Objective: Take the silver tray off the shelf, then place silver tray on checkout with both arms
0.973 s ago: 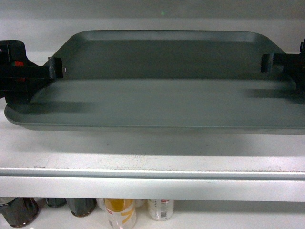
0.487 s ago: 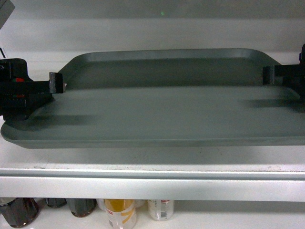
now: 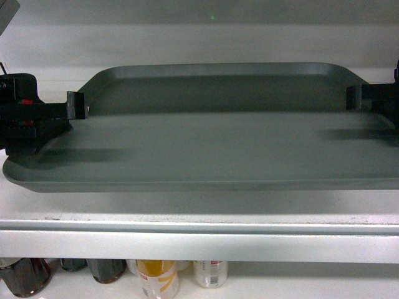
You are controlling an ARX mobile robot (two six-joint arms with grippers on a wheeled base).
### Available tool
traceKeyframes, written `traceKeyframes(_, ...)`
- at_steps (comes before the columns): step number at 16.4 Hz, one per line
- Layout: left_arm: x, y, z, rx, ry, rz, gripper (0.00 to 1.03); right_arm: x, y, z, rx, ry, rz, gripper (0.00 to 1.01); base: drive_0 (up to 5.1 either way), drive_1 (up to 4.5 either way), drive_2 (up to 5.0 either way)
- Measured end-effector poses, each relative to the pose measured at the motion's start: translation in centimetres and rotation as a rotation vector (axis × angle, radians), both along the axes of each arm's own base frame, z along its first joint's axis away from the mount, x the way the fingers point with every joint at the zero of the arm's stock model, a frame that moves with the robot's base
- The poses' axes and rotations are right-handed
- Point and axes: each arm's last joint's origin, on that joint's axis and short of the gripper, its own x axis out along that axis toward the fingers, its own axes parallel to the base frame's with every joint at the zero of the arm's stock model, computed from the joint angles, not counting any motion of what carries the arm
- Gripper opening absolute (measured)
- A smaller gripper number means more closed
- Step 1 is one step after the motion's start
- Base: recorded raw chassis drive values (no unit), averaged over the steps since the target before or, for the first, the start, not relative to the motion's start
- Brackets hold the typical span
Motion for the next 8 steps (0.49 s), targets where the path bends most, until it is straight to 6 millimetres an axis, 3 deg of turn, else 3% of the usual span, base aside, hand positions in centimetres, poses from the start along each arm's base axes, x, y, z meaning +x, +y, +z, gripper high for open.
traceKeyframes(8,0.00,-0.01,0.00,0.000,0.000,0.000,0.04,0.01,-0.02,0.00,0.000,0.000,-0.001,0.03,0.0,0.00,0.0)
